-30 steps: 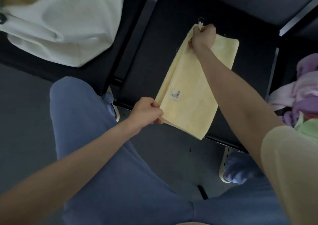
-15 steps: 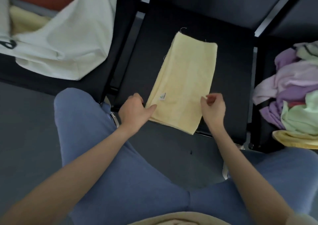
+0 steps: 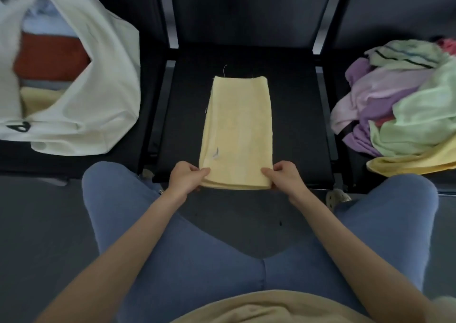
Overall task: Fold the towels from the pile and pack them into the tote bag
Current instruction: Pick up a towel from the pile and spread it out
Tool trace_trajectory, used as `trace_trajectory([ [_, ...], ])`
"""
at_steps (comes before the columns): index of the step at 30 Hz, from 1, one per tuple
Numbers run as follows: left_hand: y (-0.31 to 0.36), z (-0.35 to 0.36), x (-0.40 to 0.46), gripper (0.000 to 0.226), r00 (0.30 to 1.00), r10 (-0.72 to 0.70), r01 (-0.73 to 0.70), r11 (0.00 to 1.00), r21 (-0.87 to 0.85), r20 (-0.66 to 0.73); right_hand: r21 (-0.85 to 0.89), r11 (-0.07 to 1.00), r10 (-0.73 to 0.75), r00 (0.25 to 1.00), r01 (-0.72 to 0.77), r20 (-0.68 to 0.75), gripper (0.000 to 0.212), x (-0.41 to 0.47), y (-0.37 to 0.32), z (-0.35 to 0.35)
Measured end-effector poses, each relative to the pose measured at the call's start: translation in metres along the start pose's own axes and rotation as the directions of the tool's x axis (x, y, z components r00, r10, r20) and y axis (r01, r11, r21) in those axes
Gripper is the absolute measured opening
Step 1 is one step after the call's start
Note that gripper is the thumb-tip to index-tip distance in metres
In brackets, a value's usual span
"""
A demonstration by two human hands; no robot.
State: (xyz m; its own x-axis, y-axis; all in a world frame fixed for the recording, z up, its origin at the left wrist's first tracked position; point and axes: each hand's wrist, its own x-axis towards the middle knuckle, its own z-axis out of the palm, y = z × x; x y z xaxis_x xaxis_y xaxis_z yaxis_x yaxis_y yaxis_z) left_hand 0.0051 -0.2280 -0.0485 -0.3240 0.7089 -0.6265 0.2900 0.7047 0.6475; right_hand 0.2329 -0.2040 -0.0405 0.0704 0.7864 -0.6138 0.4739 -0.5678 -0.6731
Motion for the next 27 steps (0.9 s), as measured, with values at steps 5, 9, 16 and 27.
trace_trajectory([
  [5, 0.008, -0.009, -0.026, 0.026, 0.987, -0.093, 0.131, 0.934, -0.333, 0.128, 0.246, 0.969, -0.019, 0.999, 0.009, 0.039, 0.028, -0.027, 0.006, -0.02],
  [9, 0.024, -0.014, -0.029, 0.021, 0.97, -0.048, 0.151, 0.886, -0.438, 0.239, 0.479, 0.874, 0.009, 0.989, -0.079, 0.146, 0.013, -0.022, 0.005, -0.032],
  [16, 0.058, -0.01, 0.002, 0.021, 0.913, -0.155, 0.407, 0.389, -0.827, 0.376, 0.795, 0.566, 0.099, 0.975, -0.218, 0.197, 0.022, 0.015, -0.024, -0.034],
  [27, 0.047, 0.027, 0.032, 0.037, 0.998, 0.063, -0.051, 0.768, -0.638, -0.003, 0.536, 0.844, 0.031, 0.998, 0.005, -0.057, 0.051, 0.045, -0.032, -0.004],
])
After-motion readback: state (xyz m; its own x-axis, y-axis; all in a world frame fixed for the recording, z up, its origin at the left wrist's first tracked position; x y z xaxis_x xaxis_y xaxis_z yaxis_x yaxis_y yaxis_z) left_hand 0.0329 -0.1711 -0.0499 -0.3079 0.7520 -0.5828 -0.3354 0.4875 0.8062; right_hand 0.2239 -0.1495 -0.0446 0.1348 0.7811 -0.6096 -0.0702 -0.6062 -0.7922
